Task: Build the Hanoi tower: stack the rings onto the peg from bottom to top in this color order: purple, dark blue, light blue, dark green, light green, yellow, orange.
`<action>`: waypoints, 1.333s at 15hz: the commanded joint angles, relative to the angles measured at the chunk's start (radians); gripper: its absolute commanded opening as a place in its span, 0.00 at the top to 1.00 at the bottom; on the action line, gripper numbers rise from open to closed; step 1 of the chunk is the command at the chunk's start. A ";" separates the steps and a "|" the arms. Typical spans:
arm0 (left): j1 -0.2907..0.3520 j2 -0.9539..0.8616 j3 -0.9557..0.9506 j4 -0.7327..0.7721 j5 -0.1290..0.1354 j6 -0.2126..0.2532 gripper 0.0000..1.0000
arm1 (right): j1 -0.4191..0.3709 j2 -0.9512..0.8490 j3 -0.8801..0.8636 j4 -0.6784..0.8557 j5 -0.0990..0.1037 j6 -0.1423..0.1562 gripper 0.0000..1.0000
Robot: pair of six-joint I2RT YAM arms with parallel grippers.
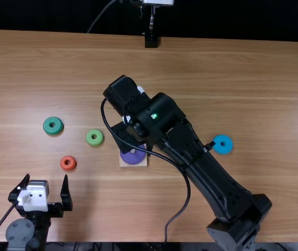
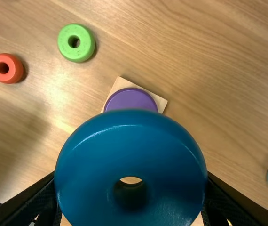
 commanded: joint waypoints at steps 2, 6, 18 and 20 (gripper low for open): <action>-0.001 -0.011 -0.104 -0.080 0.014 0.004 0.00 | 0.013 0.024 0.026 -0.001 -0.003 0.010 0.92; -0.001 -0.011 -0.104 -0.080 0.014 0.004 0.00 | 0.010 0.052 0.023 -0.003 -0.003 0.008 0.91; -0.001 -0.011 -0.104 -0.080 0.014 0.004 0.00 | 0.007 0.050 0.029 -0.038 -0.001 0.014 0.00; -0.001 -0.011 -0.104 -0.080 0.014 0.004 0.00 | 0.007 0.047 0.039 -0.035 -0.003 0.016 0.00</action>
